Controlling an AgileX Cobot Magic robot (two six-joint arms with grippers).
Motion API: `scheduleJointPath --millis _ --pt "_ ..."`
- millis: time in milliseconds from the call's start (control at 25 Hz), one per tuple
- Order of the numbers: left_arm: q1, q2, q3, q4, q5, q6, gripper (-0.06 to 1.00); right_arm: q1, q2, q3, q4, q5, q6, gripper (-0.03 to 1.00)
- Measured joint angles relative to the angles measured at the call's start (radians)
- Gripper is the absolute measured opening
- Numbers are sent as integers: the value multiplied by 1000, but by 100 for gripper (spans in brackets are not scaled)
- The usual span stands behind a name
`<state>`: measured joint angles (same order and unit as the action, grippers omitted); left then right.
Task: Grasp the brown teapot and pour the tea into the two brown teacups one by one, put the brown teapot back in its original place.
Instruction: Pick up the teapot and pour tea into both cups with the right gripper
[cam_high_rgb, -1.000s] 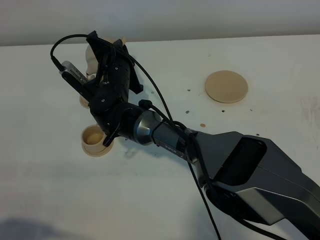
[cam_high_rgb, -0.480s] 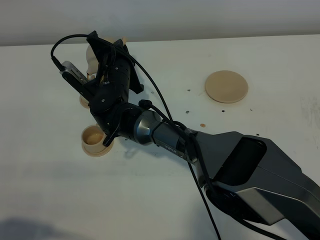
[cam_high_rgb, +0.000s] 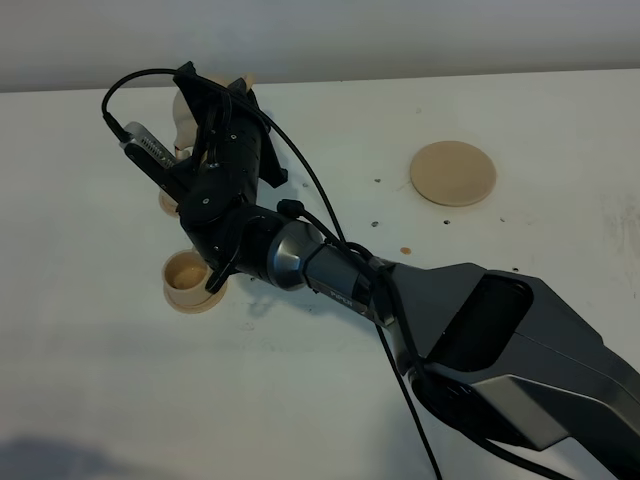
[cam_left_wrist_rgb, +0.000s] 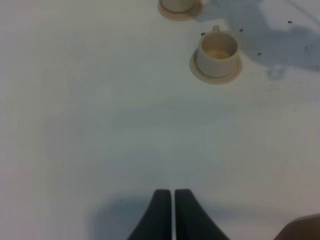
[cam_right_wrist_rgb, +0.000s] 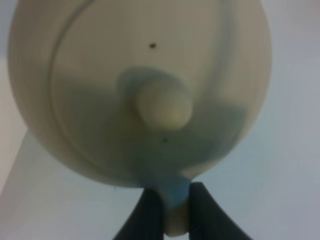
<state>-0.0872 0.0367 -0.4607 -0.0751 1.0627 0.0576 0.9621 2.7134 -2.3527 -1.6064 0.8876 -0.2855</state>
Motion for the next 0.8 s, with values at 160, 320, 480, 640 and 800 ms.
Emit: scheduleJointPath --millis 160,320,480,640,800 --pt "0 0 0 0 0 0 -2 0 0 0 0 0 3 11" --pt "0 0 0 0 0 0 -2 0 0 0 0 0 2 11" --pt "0 0 0 0 0 0 -2 0 0 0 0 1 2 11" --pt "0 0 0 0 0 0 -2 0 0 0 0 1 1 11" --pt "0 0 0 0 0 0 -2 0 0 0 0 1 1 11"
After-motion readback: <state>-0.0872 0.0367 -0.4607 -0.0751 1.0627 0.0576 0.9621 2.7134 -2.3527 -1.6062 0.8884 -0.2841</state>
